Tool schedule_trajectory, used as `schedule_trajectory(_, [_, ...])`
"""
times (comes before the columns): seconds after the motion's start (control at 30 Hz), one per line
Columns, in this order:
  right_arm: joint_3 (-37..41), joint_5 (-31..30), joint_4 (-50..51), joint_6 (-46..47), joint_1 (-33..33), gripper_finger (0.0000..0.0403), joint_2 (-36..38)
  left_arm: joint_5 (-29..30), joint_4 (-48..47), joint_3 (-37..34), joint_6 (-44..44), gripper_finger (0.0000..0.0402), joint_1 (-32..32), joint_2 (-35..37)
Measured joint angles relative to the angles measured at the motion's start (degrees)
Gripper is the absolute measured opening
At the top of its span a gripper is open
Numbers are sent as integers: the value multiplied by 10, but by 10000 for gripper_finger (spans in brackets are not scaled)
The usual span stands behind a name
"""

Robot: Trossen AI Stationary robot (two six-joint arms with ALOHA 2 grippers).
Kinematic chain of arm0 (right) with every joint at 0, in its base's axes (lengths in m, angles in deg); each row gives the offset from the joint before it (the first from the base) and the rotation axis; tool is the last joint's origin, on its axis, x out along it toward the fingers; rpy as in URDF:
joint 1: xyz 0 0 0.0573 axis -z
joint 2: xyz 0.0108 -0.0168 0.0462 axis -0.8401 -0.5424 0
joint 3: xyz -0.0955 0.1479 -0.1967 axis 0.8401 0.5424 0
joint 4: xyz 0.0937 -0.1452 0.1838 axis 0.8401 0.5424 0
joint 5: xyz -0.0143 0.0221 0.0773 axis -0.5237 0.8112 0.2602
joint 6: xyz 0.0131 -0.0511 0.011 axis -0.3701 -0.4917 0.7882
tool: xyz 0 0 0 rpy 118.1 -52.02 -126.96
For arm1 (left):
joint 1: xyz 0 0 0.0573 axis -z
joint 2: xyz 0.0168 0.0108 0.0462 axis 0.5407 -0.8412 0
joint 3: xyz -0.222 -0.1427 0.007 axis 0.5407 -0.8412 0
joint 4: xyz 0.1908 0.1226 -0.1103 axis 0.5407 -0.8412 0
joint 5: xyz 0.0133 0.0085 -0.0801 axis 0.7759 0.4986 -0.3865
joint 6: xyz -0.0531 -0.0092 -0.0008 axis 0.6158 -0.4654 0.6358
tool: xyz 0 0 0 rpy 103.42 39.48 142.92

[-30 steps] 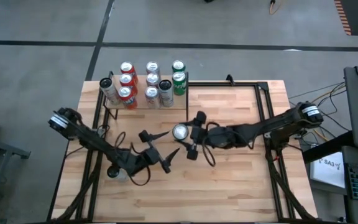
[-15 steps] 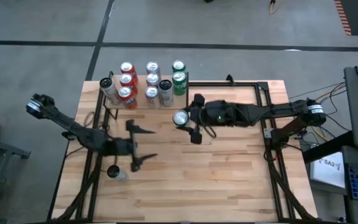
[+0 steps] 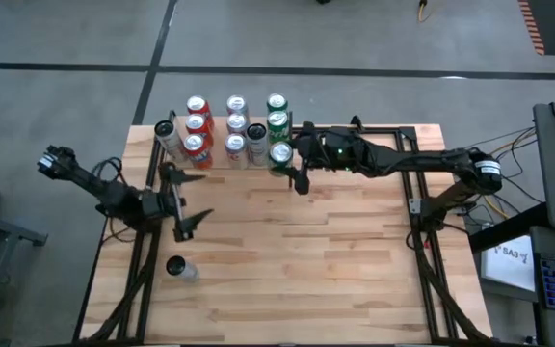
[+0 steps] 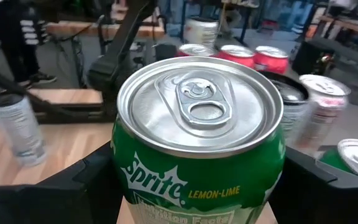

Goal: Place canned beverage on shelf
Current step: Put the green soda can aligned with the other green soda cans on the shelf

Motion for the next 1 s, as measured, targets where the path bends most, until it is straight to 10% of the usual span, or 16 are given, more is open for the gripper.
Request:
schedule_trajectory(0.23, [38, 3, -66, 29, 20, 289, 0, 84, 0, -6, -40, 352, 0, 35])
schedule_trajectory(1.0, [57, -105, -85, 76, 22, 293, -4, 88, 0, 0, -136, 352, 0, 26])
